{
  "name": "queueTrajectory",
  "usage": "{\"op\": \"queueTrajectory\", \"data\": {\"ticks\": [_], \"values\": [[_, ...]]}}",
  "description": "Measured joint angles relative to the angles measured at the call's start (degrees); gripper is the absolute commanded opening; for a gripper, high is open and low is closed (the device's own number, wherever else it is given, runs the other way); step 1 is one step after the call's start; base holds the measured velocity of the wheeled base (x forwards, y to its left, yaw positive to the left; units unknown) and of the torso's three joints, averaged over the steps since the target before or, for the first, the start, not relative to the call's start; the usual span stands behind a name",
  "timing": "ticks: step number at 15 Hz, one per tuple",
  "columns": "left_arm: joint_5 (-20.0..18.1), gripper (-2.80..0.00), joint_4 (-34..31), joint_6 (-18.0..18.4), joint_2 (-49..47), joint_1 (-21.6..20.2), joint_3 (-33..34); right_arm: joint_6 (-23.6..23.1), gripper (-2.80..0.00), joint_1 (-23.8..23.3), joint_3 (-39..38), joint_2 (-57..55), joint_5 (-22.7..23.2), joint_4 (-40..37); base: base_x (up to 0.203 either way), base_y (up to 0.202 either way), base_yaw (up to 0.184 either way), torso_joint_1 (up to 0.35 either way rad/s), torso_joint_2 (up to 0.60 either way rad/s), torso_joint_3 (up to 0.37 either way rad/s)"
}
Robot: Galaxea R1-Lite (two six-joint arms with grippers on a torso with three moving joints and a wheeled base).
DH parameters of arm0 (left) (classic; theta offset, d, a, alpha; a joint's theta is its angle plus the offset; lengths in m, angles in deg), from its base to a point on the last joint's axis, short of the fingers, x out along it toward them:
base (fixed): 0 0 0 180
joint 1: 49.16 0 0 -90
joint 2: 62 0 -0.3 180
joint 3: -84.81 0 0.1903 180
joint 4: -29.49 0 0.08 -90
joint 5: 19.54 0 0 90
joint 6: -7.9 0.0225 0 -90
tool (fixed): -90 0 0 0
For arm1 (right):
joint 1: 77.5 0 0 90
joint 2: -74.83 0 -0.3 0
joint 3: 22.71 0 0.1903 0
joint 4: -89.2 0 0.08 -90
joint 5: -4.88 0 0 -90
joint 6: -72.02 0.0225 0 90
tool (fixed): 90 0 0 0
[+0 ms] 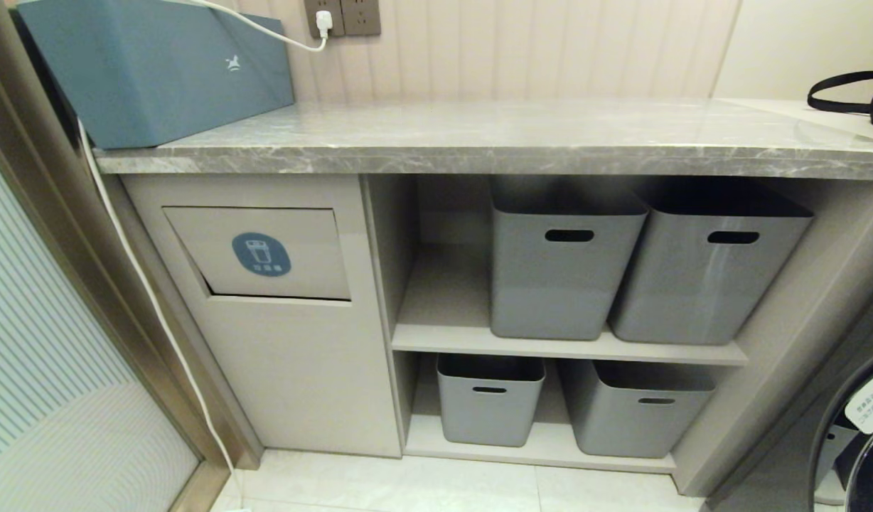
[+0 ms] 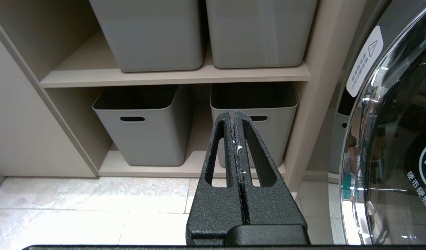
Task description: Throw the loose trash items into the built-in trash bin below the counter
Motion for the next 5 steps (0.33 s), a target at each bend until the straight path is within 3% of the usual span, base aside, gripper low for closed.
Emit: {"op": "queueTrajectory", "data": {"ticks": [5], "values": [[0.2, -2.80, -0.1, -0.1, 0.0, 0.0, 0.0, 0.0, -2.80, 0.0, 0.0, 0.0, 0.0, 0.0, 0.000, 0.000, 0.000, 0.000, 0.00, 0.000]]}}
